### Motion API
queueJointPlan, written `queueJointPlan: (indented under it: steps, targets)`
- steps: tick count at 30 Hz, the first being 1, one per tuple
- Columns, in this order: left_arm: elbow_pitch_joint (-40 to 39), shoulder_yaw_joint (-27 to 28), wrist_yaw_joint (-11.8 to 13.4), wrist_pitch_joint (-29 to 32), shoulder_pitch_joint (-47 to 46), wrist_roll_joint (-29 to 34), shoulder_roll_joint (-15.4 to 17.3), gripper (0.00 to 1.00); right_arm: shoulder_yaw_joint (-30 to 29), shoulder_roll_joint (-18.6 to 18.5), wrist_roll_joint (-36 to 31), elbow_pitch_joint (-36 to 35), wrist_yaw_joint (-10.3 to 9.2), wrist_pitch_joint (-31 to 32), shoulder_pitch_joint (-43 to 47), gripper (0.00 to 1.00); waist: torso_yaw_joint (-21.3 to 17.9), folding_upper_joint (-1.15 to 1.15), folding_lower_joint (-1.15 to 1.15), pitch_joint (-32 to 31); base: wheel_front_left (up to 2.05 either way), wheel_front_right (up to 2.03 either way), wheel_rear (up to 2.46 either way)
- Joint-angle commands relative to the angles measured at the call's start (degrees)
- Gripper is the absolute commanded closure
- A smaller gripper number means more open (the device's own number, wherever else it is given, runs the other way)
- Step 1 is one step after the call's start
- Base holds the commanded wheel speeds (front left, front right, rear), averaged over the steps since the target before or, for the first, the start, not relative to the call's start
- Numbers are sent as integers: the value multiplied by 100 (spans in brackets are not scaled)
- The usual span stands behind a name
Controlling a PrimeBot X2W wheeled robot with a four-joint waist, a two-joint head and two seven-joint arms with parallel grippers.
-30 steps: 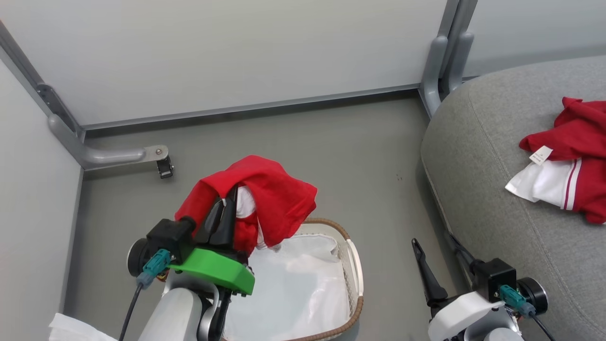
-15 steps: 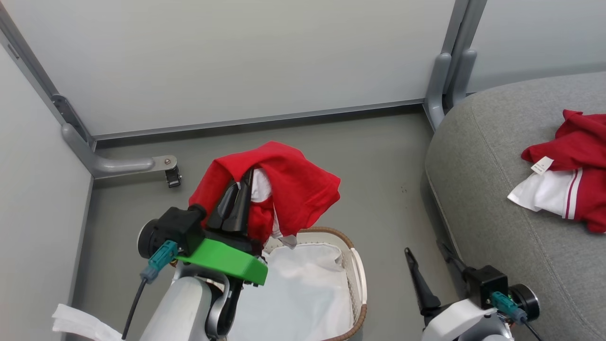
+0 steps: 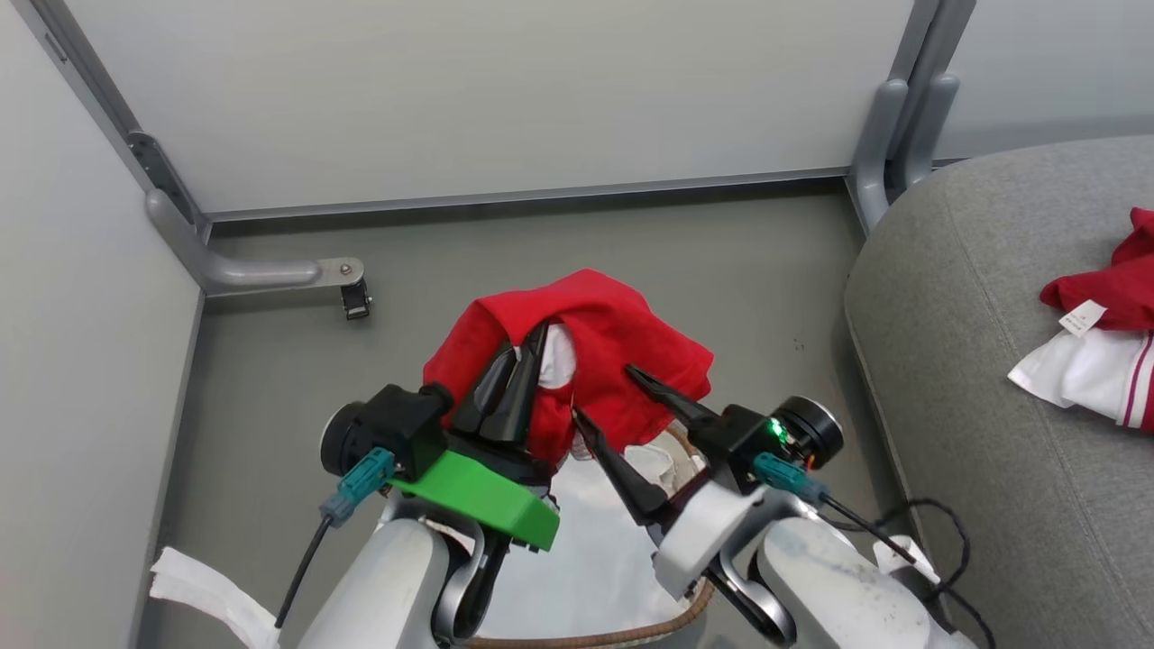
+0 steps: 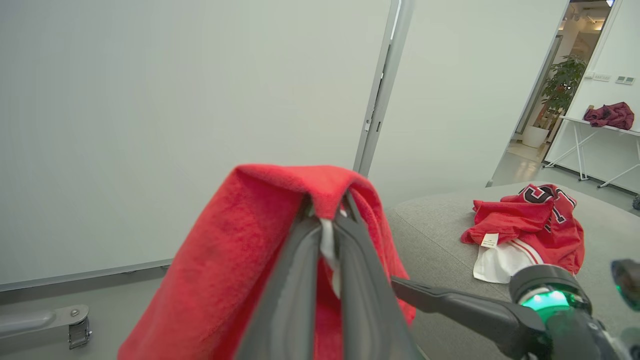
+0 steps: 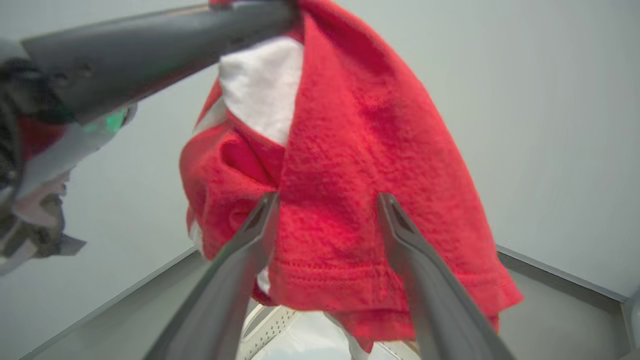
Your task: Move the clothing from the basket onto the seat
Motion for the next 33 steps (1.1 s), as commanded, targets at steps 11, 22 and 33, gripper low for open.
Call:
queueJointPlan:
  steps: [11, 22, 33]
  targets:
    - [-21, -638, -11, -3, -206, -294, 21, 100, 635, -25, -189, 541, -8, 0, -933, 0, 334, 0, 0, 127, 0, 0, 0]
    - [119, -775, -10, -3, -204, -324, 19, 100, 553, -26, 33, 549, -8, 0, -794, 100, 430, 0, 0, 152, 0, 0, 0]
    - [293, -420, 19, -3, 1, 9, 22, 0, -144, -31, -67, 522, -8, -1, -395, 100, -315, 0, 0, 265, 0, 0, 0]
